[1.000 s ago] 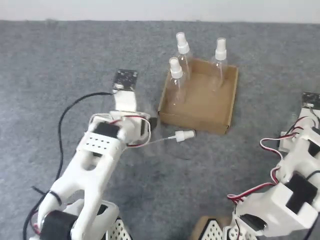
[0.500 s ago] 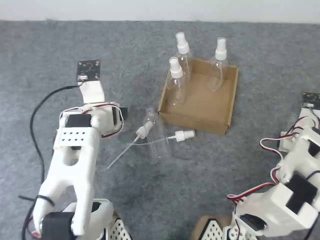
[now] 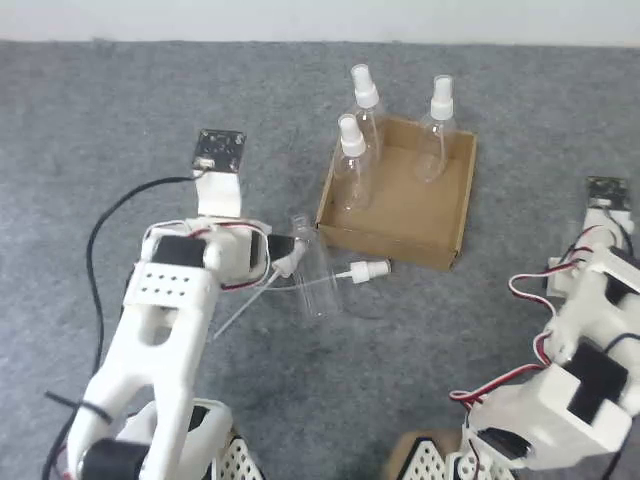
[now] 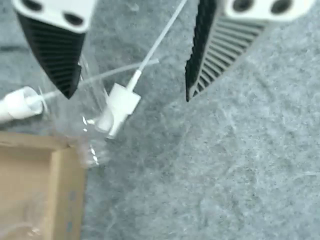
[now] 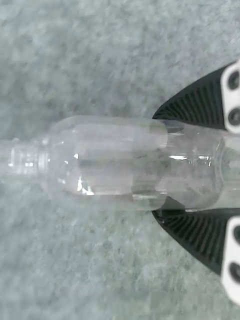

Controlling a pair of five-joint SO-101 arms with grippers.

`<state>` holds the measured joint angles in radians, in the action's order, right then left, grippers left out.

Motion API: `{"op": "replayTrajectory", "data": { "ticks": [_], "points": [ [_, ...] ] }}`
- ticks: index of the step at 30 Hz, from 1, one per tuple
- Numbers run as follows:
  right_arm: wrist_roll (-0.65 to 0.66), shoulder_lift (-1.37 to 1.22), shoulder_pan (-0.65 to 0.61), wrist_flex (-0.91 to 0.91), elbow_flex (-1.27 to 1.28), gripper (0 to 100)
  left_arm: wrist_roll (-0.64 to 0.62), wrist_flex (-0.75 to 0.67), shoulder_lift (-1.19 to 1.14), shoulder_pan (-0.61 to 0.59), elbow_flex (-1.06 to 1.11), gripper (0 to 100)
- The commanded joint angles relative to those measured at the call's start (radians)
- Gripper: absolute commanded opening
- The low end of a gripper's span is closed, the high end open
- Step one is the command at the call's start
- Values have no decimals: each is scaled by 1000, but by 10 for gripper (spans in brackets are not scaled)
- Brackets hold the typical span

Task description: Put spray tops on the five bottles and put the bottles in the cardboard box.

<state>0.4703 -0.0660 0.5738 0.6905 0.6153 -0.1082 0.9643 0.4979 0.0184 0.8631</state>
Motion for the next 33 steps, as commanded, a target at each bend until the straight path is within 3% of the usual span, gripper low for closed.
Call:
{"op": "replayTrajectory", "data": {
  "ticks": [1,6,16,25,33],
  "points": [
    [14,5,-51,-2,-9,7,12,6,172,9,45,316],
    [80,5,-53,94,-32,16,49,14,278,20,101,316],
    [121,-4,-45,239,-37,242,74,8,196,230,102,318],
    [184,-4,-39,274,-35,297,75,-83,-69,233,47,316],
    [184,-1,-39,277,-35,297,120,-77,-178,207,10,316]
  ]
}}
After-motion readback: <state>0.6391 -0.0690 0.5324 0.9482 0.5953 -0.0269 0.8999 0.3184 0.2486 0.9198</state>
